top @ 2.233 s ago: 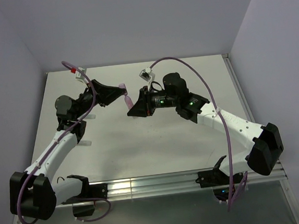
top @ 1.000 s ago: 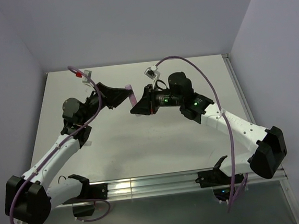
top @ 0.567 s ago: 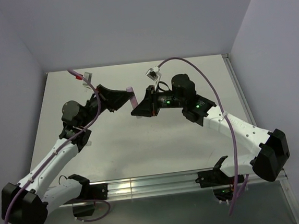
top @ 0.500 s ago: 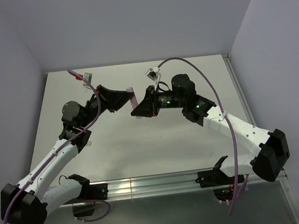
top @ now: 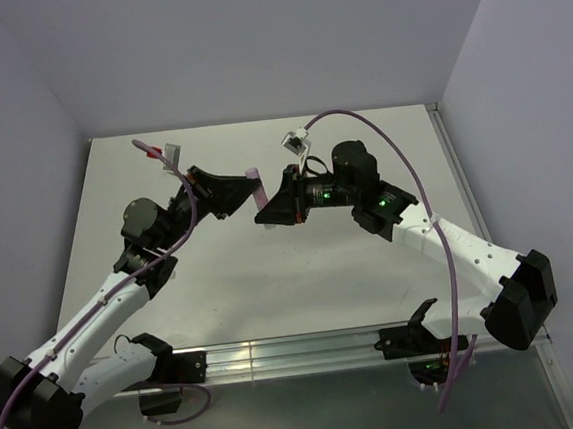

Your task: Insert the pens into the pen caps

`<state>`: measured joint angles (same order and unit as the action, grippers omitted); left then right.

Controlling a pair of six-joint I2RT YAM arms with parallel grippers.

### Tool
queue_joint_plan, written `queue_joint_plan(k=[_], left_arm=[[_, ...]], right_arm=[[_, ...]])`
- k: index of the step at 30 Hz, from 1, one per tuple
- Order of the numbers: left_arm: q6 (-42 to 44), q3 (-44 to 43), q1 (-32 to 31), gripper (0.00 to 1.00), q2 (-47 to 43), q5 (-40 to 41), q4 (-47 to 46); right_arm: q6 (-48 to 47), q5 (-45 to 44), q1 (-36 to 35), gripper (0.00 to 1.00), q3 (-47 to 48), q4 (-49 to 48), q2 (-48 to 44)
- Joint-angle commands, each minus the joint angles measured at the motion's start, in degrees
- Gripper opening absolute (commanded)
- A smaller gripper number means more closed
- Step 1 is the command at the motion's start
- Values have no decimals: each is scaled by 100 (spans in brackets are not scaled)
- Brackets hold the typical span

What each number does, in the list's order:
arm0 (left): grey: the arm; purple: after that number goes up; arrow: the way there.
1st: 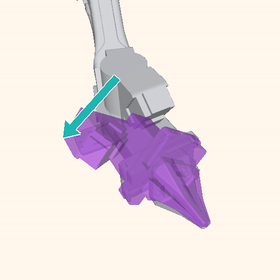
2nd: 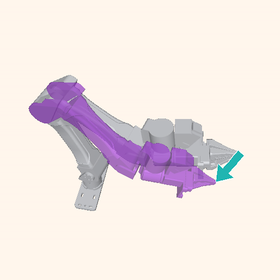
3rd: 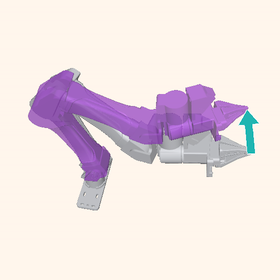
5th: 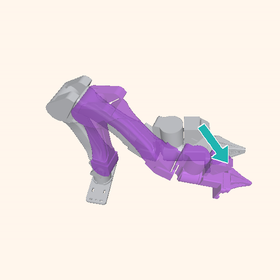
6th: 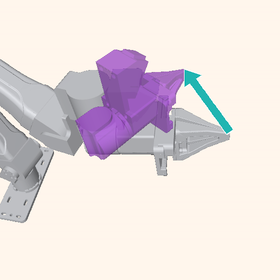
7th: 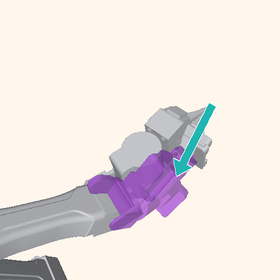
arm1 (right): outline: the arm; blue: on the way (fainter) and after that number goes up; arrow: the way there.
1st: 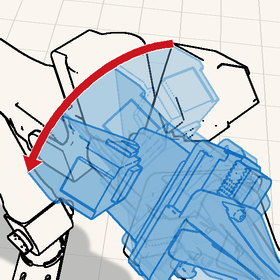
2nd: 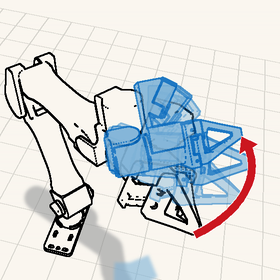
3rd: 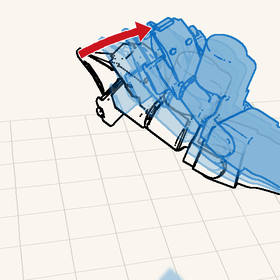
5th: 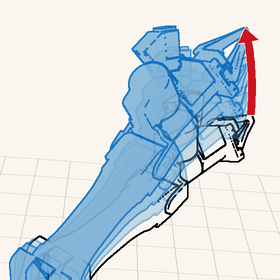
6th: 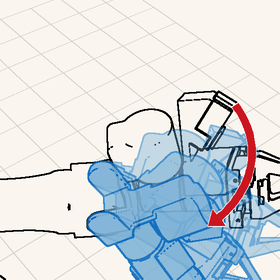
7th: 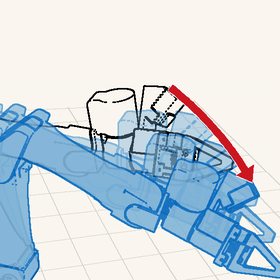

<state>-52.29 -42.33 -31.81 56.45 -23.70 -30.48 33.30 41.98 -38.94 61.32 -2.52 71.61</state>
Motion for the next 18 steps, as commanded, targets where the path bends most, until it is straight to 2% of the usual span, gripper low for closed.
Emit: queue_joint_plan(k=[1, 18], left_arm=[[237, 146, -378, 0, -230, -1093, 420], [334, -3, -484, 0, -292, -1162, 411]], right_arm=[[80, -928, 396, 0, 47, -741, -148], [36, -471, 352, 0, 91, -855, -341]])
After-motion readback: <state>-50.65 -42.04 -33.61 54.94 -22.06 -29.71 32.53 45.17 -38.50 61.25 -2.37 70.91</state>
